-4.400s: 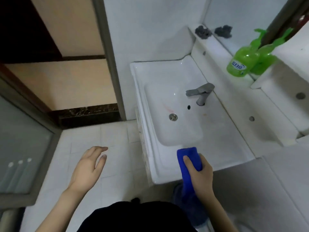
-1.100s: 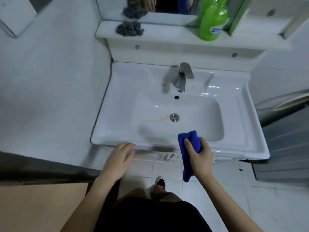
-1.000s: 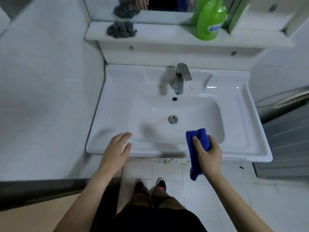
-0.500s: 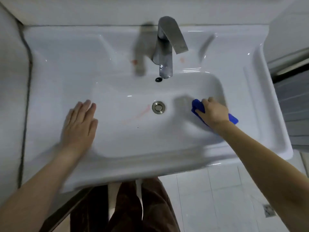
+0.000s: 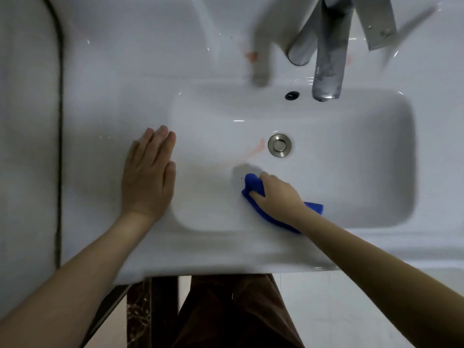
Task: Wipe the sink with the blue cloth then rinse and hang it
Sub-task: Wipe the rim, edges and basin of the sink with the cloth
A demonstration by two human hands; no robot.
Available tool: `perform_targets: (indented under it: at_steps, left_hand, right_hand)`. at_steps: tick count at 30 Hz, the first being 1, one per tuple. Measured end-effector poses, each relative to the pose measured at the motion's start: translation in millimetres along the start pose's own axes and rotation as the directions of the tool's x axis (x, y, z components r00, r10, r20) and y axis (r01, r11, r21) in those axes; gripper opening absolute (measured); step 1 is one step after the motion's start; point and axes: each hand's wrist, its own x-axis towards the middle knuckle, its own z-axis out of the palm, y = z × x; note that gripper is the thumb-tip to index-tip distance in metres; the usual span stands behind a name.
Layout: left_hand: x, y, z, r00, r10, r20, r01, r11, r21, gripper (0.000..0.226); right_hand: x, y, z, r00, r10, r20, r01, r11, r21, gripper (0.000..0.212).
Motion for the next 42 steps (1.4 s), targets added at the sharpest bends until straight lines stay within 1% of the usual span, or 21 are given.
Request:
perform_targets:
  at_steps: [2, 4, 6, 7, 8, 9, 12, 14, 16, 17, 21, 24, 28, 31, 32, 33, 35, 37, 40, 41, 42]
  left_hand:
    - [-0.7, 0.3, 0.7, 1.000, -0.024, 0.017, 0.025, 1.000, 0.000, 0.053]
    - [-0.4, 0.6, 2.3, 0.999, -0.034, 0.027, 0.034, 0.999, 0.001, 0.055]
    - [0.1, 0.3, 3.2, 0.999, -0.032, 0.031, 0.031, 0.999, 0.009, 0.055]
    - [0.5, 0.1, 3.3, 0.999, -0.032, 0.030, 0.031, 0.999, 0.010, 0.054]
    - [0.7, 0.2, 3.0, 0.999, -0.032, 0.027, 0.032, 0.999, 0.013, 0.053]
    - [0.9, 0.4, 2.6, 0.999, -0.028, 0.025, 0.028, 0.999, 0.016, 0.053]
    - [-0.2, 0.5, 2.3, 0.999, -0.016, 0.031, 0.015, 0.999, 0.030, 0.054]
    - [0.2, 0.0, 2.4, 0.999, -0.015, 0.040, 0.014, 0.999, 0.036, 0.055]
    - [0.3, -0.2, 1.4, 0.999, -0.015, 0.044, 0.013, 0.999, 0.037, 0.055]
    - [0.2, 0.0, 0.9, 0.999, -0.016, 0.047, 0.015, 0.999, 0.037, 0.055]
    - [0.3, 1.2, -1.5, 0.998, -0.018, 0.059, 0.016, 0.999, 0.033, 0.056]
    - [0.5, 0.9, -2.6, 0.998, -0.018, 0.062, 0.017, 1.000, 0.023, 0.056]
    - [0.9, 2.0, -3.2, 0.998, -0.013, 0.067, 0.011, 1.000, 0.026, 0.056]
    - [0.0, 1.2, -1.0, 0.998, -0.006, 0.060, 0.004, 0.999, 0.037, 0.057]
    - [0.3, 0.4, 0.4, 0.999, -0.005, 0.050, 0.004, 0.999, 0.036, 0.056]
    - [0.3, -0.4, 1.8, 0.999, 0.000, 0.041, -0.001, 0.999, 0.034, 0.056]
    - [0.0, -1.7, 3.9, 0.999, 0.010, 0.031, -0.011, 0.999, 0.032, 0.056]
    - [0.1, -2.9, 5.0, 1.000, 0.013, 0.025, -0.014, 0.999, 0.034, 0.056]
    - [0.3, -0.6, 3.8, 1.000, 0.000, 0.031, -0.001, 0.999, 0.038, 0.056]
    - [1.0, 0.6, 3.5, 0.999, -0.001, 0.032, 0.000, 0.999, 0.036, 0.056]
    - [1.0, 1.7, 3.3, 0.999, -0.001, 0.033, 0.000, 0.999, 0.034, 0.056]
  right_hand:
    - [12.9, -47.1, 20.6, 0.997, -0.071, -0.004, 0.071, 0.990, 0.122, 0.026]
    - [21.1, -92.1, 41.0, 0.996, -0.045, -0.082, 0.071, 0.932, 0.355, 0.024]
    - [24.1, -132.1, 56.3, 0.968, 0.074, -0.240, 0.095, 0.776, 0.624, 0.023]
    - [28.8, -145.0, 58.4, 0.937, 0.136, -0.322, 0.138, 0.703, 0.698, 0.023]
    - [37.4, -151.4, 56.4, 0.903, 0.177, -0.392, 0.182, 0.668, 0.722, 0.024]
    - [50.2, -151.6, 50.1, 0.871, 0.191, -0.452, 0.213, 0.683, 0.699, 0.024]
    - [99.7, -120.7, 20.3, 0.785, 0.169, -0.596, 0.161, 0.874, 0.459, 0.029]
    - [118.8, -90.6, 6.4, 0.738, 0.047, -0.673, 0.191, 0.942, 0.275, 0.034]
    - [120.3, -55.4, 2.7, 0.739, -0.062, -0.671, 0.161, 0.983, 0.086, 0.037]
    - [117.6, -34.4, 0.6, 0.764, -0.039, -0.644, 0.088, 0.995, 0.044, 0.033]
    - [81.8, 68.5, -24.4, 0.798, 0.117, -0.591, -0.189, 0.980, -0.061, 0.021]
    - [38.6, 138.3, -60.5, 0.771, 0.146, -0.620, -0.324, 0.928, -0.184, 0.016]
    - [24.7, 169.8, -118.8, 0.775, 0.037, -0.631, -0.326, 0.879, -0.348, 0.026]
    - [41.1, 162.0, -133.6, 0.724, -0.059, -0.687, -0.274, 0.890, -0.365, 0.028]
    - [49.8, 157.7, -129.4, 0.699, -0.039, -0.714, -0.278, 0.905, -0.322, 0.028]
    - [59.5, 151.7, -121.1, 0.661, 0.038, -0.749, -0.304, 0.927, -0.221, 0.028]
    - [82.2, 131.8, -98.4, 0.510, 0.301, -0.806, -0.352, 0.928, 0.124, 0.025]
    - [104.1, 102.7, -77.9, 0.400, 0.505, -0.765, -0.302, 0.861, 0.410, 0.019]
    - [122.9, 58.0, -57.8, 0.358, 0.666, -0.654, -0.139, 0.731, 0.668, 0.022]
    - [124.5, 40.0, -51.2, 0.382, 0.698, -0.606, -0.094, 0.682, 0.725, 0.023]
    - [125.4, 19.5, -41.6, 0.440, 0.697, -0.566, -0.059, 0.652, 0.756, 0.021]
